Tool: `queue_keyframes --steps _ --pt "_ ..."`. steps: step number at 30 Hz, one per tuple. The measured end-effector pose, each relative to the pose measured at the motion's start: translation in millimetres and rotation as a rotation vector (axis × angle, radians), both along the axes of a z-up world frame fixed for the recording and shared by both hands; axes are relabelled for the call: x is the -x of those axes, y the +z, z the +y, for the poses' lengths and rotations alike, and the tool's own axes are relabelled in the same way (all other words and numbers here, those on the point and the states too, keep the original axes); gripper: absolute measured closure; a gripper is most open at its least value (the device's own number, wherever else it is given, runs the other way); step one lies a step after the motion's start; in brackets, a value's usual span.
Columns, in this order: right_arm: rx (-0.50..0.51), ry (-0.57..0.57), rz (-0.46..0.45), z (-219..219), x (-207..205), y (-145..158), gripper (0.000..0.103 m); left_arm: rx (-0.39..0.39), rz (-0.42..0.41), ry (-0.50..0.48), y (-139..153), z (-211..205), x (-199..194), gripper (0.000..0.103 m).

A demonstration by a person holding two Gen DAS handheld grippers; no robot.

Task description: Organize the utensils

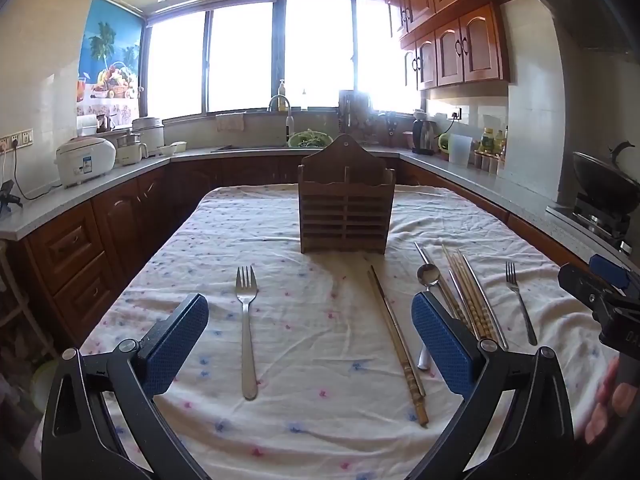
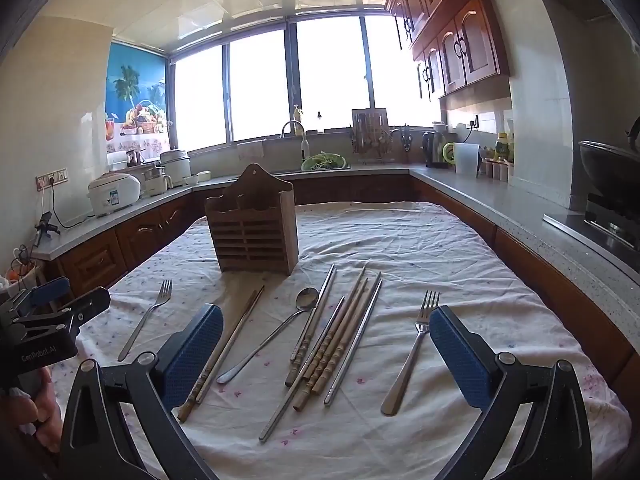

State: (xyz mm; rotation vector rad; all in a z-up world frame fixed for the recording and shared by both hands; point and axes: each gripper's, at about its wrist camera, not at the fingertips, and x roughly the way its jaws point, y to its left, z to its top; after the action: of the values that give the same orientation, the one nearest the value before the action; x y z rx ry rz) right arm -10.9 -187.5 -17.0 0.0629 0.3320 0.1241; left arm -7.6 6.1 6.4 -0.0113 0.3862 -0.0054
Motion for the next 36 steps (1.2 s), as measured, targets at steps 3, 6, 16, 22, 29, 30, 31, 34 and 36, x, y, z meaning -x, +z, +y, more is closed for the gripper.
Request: queue_keyframes --steps 3,6,16,22,29,30,31,34,36 --pt "-0.003 0.004 -0.002 -0.9 0.7 1.4 0.0 -0.001 -0.002 0.001 1.2 0.2 0.6 0.0" --pt "-0.004 0.008 0.0 -0.1 -1.1 0.2 0.0 0.003 -0.001 -0.001 0.8 -0.2 -0.6 0.0" --pt "-0.006 0.012 -0.003 1.3 -1.5 0.2 0.0 0.004 0.0 -0.001 -0.2 -0.5 -1.8 0.0" --pt "-0.011 0.016 -0.004 0.5 -1.9 0.0 0.0 0.005 -0.001 -0.001 -0.3 -0.5 -1.8 0.0" --pt "-0.015 0.019 -0.008 0.8 -1.6 0.7 0.0 0.004 -0.001 -0.003 0.0 -0.4 -2.2 0.0" --pt "-0.015 0.02 -0.009 1.1 -1.5 0.9 0.0 0.004 -0.001 -0.004 0.0 -0.6 -2.5 0.0" --pt "-0.014 0.02 -0.009 1.1 -1.2 1.0 0.0 0.004 0.0 -0.003 0.0 -0.3 -2.2 0.0" --pt "-0.017 0.023 -0.012 1.4 -0.7 1.8 0.0 0.004 0.0 -0.003 0.3 -0.6 -2.5 0.0" --pt "-0.018 0.023 -0.011 1.3 -0.7 2.3 0.0 0.005 0.0 -0.004 0.2 -0.7 -2.8 0.0"
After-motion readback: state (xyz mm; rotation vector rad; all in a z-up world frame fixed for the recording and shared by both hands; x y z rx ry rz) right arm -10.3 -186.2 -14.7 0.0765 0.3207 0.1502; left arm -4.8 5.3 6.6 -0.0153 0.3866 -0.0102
